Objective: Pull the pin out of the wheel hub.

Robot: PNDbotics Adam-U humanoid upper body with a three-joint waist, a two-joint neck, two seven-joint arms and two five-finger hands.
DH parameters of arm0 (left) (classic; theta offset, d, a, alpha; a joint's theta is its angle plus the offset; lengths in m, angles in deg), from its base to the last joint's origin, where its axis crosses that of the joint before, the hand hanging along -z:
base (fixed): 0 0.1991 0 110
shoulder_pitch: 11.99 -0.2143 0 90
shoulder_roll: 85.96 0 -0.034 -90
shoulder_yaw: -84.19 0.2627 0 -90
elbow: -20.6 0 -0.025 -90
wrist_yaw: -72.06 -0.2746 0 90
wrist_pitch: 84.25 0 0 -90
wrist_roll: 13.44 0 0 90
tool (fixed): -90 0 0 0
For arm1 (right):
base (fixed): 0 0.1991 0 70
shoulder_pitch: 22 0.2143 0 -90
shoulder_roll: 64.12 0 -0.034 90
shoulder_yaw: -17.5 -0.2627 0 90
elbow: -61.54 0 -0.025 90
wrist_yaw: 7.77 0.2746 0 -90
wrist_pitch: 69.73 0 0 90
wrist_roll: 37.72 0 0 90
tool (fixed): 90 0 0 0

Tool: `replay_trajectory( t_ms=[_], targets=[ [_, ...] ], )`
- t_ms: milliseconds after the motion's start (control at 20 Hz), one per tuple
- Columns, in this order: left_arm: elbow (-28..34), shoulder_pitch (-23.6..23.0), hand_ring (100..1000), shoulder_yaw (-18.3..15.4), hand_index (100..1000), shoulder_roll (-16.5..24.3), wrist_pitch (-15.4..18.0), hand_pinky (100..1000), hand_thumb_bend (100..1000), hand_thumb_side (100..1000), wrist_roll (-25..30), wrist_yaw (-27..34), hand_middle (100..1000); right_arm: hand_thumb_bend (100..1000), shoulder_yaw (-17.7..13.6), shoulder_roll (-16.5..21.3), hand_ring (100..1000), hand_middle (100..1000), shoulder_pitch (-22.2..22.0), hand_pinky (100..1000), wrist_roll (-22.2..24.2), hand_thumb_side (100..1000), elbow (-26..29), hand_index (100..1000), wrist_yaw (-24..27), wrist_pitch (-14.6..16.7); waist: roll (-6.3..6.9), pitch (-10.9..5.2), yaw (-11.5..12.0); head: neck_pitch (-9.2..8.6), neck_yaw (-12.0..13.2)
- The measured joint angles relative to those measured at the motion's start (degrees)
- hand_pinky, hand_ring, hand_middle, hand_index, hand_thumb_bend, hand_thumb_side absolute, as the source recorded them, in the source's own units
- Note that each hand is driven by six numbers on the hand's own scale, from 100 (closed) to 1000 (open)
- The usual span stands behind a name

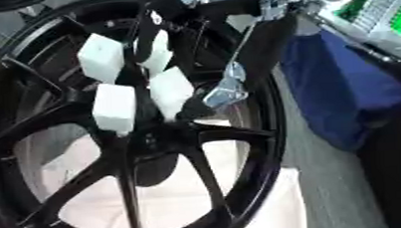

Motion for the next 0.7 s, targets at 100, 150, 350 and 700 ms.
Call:
replay_trajectory(
  t_ms=[100,150,350,700],
  targets=[
    [0.0,0.0,561,0.0,728,0.0,0.0,919,239,679,0.0,0.0,567,484,0.0,0.0,517,720,-0.4,751,-0.2,360,0.0,769,-0.4,0.0,0.0,0.06,0.0,-0.06,0.0],
    [0.0,0.0,561,0.0,729,0.0,0.0,919,239,680,0.0,0.0,568,486,0.0,0.0,502,716,-0.5,742,-0.2,363,0.0,767,-0.6,0.0,0.0,0.1,0.0,-0.07,0.0],
    [0.0,0.0,562,0.0,729,0.0,0.0,919,240,680,0.0,0.0,569,504,-0.2,0.0,262,686,-1.0,575,-0.3,363,0.0,746,-1.4,-0.1,-0.02,0.24,0.0,-0.09,0.0],
    [0.0,0.0,560,0.0,729,0.0,0.0,919,238,680,0.0,0.0,570,539,-1.3,0.7,100,652,-3.6,298,-1.5,328,0.0,724,-3.3,1.5,-0.04,0.37,0.1,-0.13,-0.1]
  ],
)
